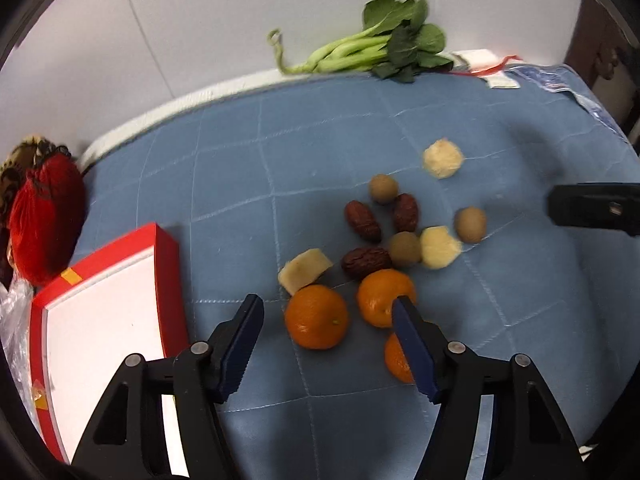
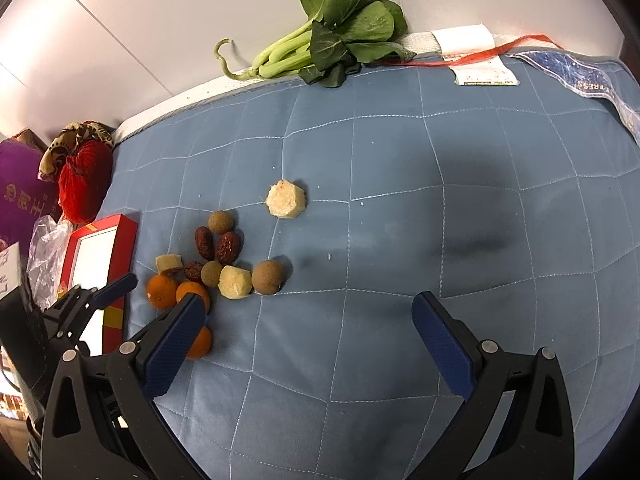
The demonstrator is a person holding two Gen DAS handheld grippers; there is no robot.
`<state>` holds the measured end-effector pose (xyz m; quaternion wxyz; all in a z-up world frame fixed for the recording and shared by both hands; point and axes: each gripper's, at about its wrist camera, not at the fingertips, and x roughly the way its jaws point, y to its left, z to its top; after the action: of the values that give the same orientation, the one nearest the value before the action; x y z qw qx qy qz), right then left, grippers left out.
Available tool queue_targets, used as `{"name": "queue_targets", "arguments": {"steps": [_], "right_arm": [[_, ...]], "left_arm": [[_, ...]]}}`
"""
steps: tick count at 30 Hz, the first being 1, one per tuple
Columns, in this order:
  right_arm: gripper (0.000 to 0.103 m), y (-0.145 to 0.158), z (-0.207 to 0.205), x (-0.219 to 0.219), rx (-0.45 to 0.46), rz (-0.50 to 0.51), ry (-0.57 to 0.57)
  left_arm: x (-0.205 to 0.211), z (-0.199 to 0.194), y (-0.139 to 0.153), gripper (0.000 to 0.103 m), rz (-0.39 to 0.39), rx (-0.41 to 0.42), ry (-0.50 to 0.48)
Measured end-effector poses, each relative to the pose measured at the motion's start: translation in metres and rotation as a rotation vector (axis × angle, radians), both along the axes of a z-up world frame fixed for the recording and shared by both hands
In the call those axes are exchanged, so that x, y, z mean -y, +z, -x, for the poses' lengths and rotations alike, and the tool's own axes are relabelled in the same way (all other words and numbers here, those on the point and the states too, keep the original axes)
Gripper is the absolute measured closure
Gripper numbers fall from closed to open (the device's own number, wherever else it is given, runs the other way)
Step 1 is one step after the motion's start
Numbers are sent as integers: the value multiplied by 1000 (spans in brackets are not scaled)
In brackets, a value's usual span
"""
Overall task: Organize fruits
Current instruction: 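Move the left tool to a mandarin and close its fingers on it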
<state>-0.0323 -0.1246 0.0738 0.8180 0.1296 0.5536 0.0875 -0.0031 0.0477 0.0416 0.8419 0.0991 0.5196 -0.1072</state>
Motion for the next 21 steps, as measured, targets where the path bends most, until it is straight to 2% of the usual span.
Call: {"name": "queue_targets", "arguments": {"steps": [2, 3, 5, 7, 10, 17, 21], "right_arm": [[0, 1, 1, -2, -2, 5, 11], [0, 1, 2, -2, -3, 1, 16], [0, 0, 4, -3, -5, -11, 24], [0, 0, 5, -9, -11, -21, 40], [0, -1, 7, -20, -13, 3, 75], [0, -6, 8, -23, -29, 15, 80], [0, -8, 11, -34, -42, -1, 127]], "left_arm": [[-9, -2, -2, 39, 57, -20, 25], [-12, -2, -3, 44, 79, -27, 34], [-16, -1, -4, 47, 96, -31, 36], [-16, -1, -7, 60, 101, -37, 23], [-17, -4, -7, 70, 132, -46, 13], [-13, -2, -6, 70, 142, -47, -11], [-29, 2, 9, 70, 165, -42, 36]]}}
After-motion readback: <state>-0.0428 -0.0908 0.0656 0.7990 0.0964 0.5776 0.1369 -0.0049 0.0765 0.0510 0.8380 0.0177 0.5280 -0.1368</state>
